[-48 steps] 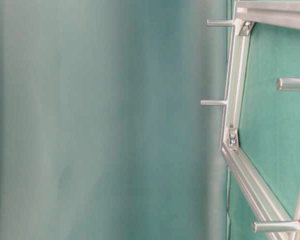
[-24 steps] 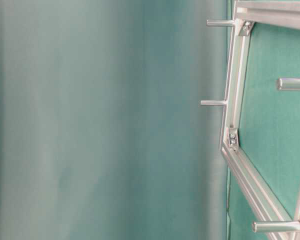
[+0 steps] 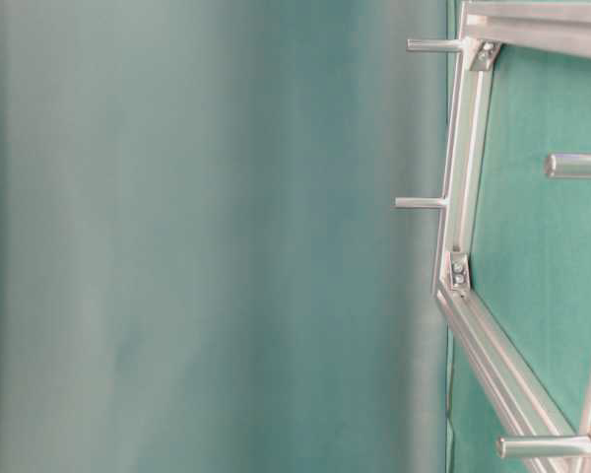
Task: Find the location of the shaft and insert the gear.
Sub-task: 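Lower the right gripper over the blue gear and grasp its hub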
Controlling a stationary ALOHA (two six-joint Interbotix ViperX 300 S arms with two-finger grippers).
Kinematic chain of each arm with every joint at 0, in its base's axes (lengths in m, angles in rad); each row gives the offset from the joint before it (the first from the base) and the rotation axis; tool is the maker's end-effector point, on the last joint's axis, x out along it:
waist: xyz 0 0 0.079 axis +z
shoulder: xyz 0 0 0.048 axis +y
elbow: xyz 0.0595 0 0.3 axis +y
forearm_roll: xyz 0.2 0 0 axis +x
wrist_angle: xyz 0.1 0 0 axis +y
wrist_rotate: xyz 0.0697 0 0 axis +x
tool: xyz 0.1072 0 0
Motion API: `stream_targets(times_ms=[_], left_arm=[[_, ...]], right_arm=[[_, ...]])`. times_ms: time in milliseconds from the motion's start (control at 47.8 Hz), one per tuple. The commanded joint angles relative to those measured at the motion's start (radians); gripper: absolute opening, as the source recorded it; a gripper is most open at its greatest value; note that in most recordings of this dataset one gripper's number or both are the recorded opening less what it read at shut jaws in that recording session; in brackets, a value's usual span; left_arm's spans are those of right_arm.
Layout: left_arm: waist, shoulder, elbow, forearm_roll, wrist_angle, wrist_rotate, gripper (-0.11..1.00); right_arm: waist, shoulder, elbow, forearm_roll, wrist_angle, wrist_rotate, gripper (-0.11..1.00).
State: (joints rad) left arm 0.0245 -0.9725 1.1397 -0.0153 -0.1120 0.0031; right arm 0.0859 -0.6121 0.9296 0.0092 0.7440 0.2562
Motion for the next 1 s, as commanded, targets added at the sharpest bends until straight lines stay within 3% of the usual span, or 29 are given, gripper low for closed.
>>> stream_targets(times_ms=[0, 355, 983], left_arm=[[0.003, 0.008, -0.021, -0.003, -0.011, 0.002, 0.01], [0.003, 0.009, -0.02, -0.003, -0.011, 0.003, 0.01], [0.003, 0.009, -0.02, -0.002, -0.011, 0.003, 0.01]], right_arm=[[0.003, 0.052, -0.028, 0.003, -0.005, 0.0, 0.93], [0.006, 0.221, -0.02, 0.002, -0.1, 0.002, 0.93], [0.028, 0.348, 0.009, 0.003, -0.222, 0.005, 0.93]])
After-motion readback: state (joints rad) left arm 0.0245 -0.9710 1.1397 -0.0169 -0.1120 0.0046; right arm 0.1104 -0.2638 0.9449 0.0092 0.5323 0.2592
